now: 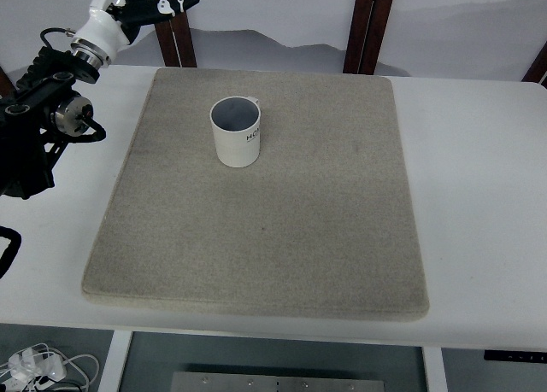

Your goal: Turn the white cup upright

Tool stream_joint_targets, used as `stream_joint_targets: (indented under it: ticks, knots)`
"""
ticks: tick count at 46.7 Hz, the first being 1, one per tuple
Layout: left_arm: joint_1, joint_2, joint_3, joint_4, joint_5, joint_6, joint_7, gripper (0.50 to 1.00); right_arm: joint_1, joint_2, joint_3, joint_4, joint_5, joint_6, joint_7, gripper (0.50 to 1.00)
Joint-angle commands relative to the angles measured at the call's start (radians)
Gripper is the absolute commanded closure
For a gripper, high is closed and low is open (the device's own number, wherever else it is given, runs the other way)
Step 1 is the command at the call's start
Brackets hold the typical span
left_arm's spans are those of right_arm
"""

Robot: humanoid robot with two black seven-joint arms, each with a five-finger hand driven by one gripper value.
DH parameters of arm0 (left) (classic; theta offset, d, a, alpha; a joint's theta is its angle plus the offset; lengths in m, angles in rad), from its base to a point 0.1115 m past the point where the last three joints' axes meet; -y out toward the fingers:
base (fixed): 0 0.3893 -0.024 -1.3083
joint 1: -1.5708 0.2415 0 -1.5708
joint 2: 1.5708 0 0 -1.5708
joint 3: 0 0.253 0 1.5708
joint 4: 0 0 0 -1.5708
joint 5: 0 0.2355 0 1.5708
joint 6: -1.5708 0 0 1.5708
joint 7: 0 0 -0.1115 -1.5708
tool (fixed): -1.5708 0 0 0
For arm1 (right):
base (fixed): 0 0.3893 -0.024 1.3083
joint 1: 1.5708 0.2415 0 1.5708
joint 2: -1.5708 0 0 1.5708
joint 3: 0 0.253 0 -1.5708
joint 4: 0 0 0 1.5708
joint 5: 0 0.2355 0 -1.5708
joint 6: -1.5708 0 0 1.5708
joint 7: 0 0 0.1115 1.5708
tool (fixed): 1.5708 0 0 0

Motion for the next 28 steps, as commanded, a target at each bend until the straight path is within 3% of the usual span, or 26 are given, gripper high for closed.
stream_joint_targets:
  ticks: [1,11,23,28]
  knots:
    - [-0.004,-0.001,-0.003,0.01,-0.07,-0.002,0.0,0.501,0.0,0.0,0.0,0.0,0.0,0.0,0.0,0.548]
    - [-0.004,-0.001,-0.011,0.013,-0.28,-0.037,0.0,0.504,0.0,0.0,0.0,0.0,0.0,0.0,0.0,0.548]
    - [0.005,-0.001,-0.044,0.015,-0.352,-0.077,0.0,0.504,0.0,0.0,0.001,0.0,0.0,0.0,0.0,0.548]
    - [0.01,-0.001,-0.098,0.013,-0.455,-0.079,0.161,0.504,0.0,0.0,0.003,0.0,0.0,0.0,0.0,0.548]
